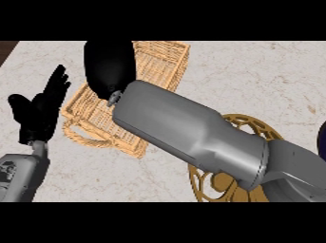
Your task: Pick the bell pepper from the placemat and place it in the basket
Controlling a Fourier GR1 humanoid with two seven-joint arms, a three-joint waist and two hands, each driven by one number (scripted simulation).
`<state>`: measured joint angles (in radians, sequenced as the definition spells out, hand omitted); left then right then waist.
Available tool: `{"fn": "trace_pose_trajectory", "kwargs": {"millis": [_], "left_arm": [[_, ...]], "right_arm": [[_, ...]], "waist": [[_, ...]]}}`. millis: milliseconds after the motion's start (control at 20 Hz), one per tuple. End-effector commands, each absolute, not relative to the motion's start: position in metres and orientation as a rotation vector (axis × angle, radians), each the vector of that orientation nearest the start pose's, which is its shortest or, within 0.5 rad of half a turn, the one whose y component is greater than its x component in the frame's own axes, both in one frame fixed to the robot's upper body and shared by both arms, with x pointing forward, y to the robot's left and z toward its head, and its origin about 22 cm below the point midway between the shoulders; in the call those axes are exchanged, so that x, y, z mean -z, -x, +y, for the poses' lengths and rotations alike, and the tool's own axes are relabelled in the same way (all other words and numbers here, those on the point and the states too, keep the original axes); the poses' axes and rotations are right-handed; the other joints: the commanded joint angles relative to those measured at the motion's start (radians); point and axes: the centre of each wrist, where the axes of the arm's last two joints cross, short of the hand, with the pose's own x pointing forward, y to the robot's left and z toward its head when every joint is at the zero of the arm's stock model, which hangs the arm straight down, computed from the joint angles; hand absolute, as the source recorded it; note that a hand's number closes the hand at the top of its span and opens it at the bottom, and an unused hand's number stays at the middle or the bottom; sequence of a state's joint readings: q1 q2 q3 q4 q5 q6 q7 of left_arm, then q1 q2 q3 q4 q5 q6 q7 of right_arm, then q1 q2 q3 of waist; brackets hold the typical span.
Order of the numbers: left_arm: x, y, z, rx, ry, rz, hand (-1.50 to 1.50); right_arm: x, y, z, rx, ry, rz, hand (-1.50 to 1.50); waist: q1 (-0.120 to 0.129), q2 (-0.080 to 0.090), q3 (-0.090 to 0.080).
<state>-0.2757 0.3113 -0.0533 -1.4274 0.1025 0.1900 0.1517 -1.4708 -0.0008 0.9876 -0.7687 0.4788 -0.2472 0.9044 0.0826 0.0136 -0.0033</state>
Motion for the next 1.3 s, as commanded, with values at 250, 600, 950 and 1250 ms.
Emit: {"fn": "trace_pose_trajectory", "kwargs": {"millis": [250, 600, 950, 1250], "left_arm": [[-0.058, -0.304, 0.255, 0.104, -0.218, -1.533, 0.00], [-0.042, -0.301, 0.269, 0.098, -0.208, -1.534, 0.00], [-0.059, -0.309, 0.271, 0.092, -0.226, -1.540, 0.00], [-0.047, -0.307, 0.272, 0.092, -0.230, -1.541, 0.00]], "right_arm": [[-0.176, -0.372, 0.066, -1.245, 1.148, -1.467, 1.50], [-0.152, -0.370, 0.061, -1.254, 1.187, -1.467, 1.50], [-0.155, -0.376, 0.059, -1.281, 1.221, -1.416, 1.50], [-0.131, -0.385, 0.043, -1.337, 1.210, -1.351, 1.50]], "waist": [[0.005, 0.004, 0.001], [0.012, 0.009, 0.000], [0.003, 0.004, 0.001], [0.008, 0.011, 0.000]]}}
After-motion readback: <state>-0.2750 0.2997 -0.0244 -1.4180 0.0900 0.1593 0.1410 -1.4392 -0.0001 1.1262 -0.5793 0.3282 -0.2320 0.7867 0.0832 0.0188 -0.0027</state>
